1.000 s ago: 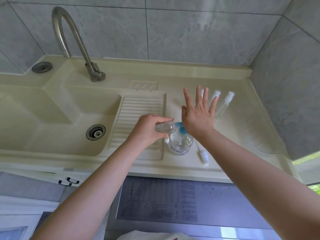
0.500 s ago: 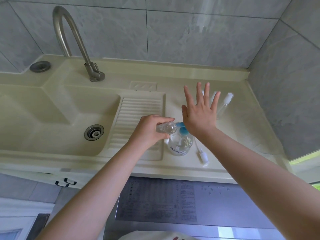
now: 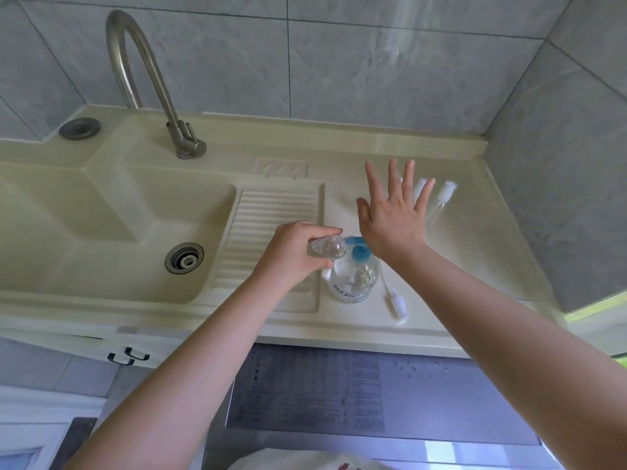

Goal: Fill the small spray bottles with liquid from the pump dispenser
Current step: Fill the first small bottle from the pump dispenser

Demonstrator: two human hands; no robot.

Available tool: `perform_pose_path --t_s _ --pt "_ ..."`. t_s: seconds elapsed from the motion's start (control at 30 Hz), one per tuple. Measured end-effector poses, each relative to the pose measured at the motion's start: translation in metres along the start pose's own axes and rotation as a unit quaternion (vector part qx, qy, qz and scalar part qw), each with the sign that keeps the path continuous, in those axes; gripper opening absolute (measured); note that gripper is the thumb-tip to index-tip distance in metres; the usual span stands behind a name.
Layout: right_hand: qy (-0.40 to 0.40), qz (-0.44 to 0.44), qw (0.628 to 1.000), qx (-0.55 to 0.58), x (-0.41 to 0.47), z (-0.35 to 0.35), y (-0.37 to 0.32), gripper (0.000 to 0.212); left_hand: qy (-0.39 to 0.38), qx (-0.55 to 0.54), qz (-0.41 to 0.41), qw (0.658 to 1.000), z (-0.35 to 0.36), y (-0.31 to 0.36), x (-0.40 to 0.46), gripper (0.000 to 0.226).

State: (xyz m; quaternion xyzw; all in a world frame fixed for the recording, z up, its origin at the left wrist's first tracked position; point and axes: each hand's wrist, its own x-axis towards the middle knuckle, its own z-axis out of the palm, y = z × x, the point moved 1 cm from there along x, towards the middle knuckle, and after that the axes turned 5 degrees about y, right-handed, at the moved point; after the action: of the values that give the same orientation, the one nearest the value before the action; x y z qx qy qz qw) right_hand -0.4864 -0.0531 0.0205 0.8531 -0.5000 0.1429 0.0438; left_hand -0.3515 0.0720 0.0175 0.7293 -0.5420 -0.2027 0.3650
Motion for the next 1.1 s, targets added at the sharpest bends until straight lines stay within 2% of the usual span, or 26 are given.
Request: perform_pose_path --t_s 0.2,0.43,0.57,1.0,1.1 --pt "-0.041 0.014 0.999 0.022 -0.012 0.015 -0.008 0.058 -0.006 0.026 -0.004 1.000 0.003 -0.002 -0.001 0.060" --pt "-0.013 0.013 0.999 0.042 -0.005 0.005 -0.002 0.059 -0.002 0.002 -0.005 1.000 -0.001 0.001 -0.002 0.061" --pt "-0.042 0.028 0.996 0.076 -0.010 0.013 -0.003 0.055 -0.003 0.008 0.001 1.000 0.000 0.001 0.000 0.061" --pt "-0.081 0.028 0.994 0.061 -0.008 0.015 -0.003 0.056 -0.011 0.018 0.000 1.000 -0.001 0.003 -0.001 0.060" --pt "-0.058 0.019 0.998 0.034 -0.005 0.010 -0.001 0.058 -0.010 0.008 -0.006 1.000 0.000 0.002 -0.002 0.060"
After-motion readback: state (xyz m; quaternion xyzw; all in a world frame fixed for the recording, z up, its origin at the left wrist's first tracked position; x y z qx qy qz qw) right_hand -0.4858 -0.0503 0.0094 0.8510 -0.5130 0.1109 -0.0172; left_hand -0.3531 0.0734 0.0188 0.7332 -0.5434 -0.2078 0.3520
